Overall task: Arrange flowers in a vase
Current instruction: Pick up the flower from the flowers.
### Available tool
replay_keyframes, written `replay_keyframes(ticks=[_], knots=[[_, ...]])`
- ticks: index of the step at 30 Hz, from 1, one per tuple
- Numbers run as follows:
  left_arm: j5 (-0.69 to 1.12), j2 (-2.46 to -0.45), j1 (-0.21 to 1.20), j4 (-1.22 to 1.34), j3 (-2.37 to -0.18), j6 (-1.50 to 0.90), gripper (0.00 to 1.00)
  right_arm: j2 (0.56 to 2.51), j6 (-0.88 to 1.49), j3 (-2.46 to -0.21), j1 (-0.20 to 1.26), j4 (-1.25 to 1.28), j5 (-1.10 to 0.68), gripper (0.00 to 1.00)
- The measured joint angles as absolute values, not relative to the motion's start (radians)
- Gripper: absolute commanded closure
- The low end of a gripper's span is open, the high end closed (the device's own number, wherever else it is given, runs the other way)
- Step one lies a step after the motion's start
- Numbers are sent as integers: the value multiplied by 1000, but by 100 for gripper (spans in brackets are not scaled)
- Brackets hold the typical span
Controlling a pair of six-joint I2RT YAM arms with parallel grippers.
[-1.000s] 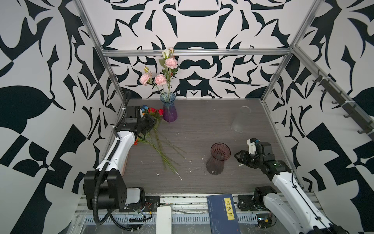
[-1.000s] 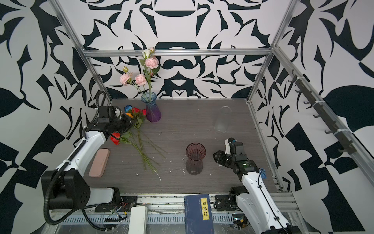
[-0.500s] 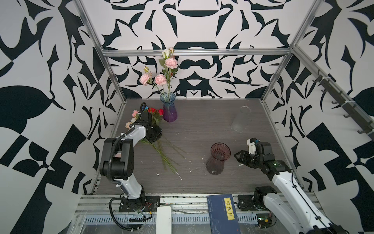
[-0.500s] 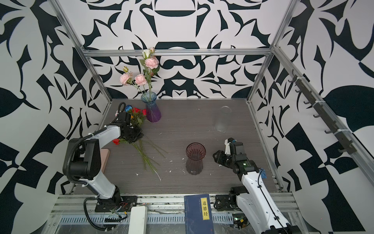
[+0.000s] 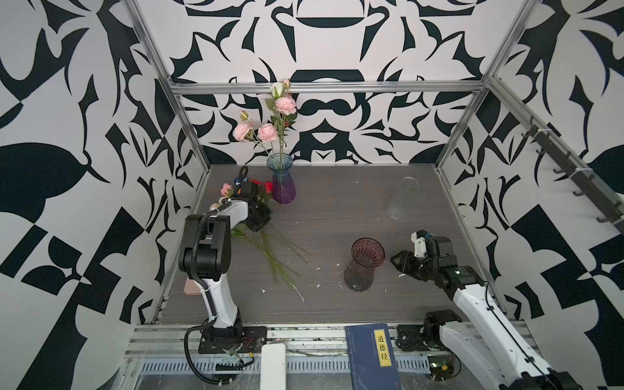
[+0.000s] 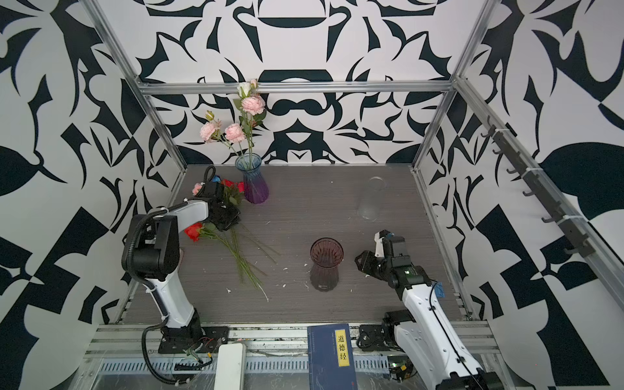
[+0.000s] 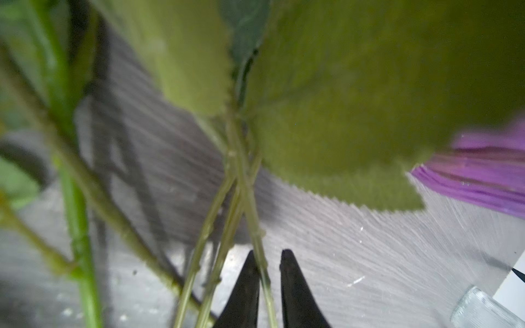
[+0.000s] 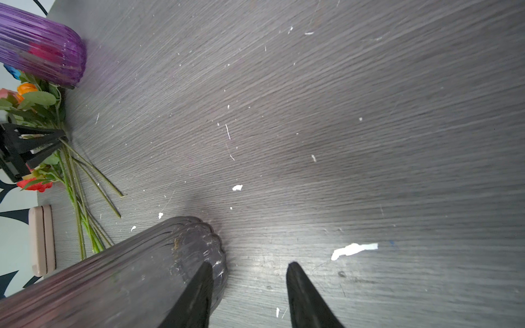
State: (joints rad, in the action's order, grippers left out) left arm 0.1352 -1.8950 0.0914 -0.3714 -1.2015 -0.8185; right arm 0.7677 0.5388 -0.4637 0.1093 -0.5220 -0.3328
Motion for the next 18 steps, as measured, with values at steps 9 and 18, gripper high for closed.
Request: replay_keyframes(ticks=[9, 18], knots=[[118, -1908, 91, -393, -1229, -810, 100, 768, 539, -464, 109, -520, -333, 54], [-25, -1432, 72, -448, -1198, -834, 100, 769, 539, -464, 109, -518, -333, 54]])
